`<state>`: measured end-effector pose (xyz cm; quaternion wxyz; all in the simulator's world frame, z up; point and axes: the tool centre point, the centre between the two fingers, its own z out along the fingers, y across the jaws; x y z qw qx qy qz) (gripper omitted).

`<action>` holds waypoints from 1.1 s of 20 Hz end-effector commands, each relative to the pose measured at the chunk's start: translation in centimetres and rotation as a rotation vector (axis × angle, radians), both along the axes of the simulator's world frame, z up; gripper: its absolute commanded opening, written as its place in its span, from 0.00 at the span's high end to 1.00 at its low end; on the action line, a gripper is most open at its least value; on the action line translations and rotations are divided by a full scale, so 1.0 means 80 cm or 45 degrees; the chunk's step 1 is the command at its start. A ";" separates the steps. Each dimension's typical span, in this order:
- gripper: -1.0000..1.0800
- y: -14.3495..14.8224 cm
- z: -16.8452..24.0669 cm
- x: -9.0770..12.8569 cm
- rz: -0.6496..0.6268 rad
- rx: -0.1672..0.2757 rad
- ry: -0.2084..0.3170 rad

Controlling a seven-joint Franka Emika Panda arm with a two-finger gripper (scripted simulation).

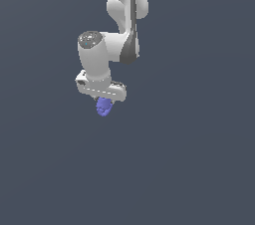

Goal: Pick up the object and move it to a goal position.

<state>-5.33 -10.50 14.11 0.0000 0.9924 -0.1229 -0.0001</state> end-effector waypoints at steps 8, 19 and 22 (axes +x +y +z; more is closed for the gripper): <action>1.00 -0.025 0.119 0.016 -0.001 0.000 -0.001; 1.00 -0.047 0.224 0.036 -0.001 -0.001 0.000; 1.00 -0.051 0.239 0.039 -0.001 -0.001 0.000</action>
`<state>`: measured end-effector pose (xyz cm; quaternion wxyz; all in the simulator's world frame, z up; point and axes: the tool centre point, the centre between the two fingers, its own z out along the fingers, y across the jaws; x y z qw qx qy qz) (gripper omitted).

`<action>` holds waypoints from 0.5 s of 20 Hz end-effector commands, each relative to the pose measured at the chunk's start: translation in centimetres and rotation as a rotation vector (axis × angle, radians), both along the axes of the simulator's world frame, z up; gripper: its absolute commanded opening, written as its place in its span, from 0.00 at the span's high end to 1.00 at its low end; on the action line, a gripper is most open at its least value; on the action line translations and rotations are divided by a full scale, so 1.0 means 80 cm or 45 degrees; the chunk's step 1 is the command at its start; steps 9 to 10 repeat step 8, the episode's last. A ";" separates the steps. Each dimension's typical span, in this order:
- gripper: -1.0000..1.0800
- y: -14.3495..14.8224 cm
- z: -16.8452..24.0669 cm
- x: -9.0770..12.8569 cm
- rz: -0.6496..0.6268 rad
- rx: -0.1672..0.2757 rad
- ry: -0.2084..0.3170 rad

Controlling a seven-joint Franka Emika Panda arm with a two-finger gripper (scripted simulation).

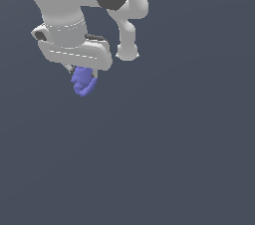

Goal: Pick up the object and move it to a goal position.

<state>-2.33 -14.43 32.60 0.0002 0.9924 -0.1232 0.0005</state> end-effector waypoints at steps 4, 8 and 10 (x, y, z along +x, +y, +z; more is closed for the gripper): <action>1.00 -0.004 0.019 0.004 0.001 0.001 0.001; 1.00 -0.004 0.019 0.006 0.001 0.001 0.001; 1.00 -0.004 0.019 0.006 0.001 0.001 0.001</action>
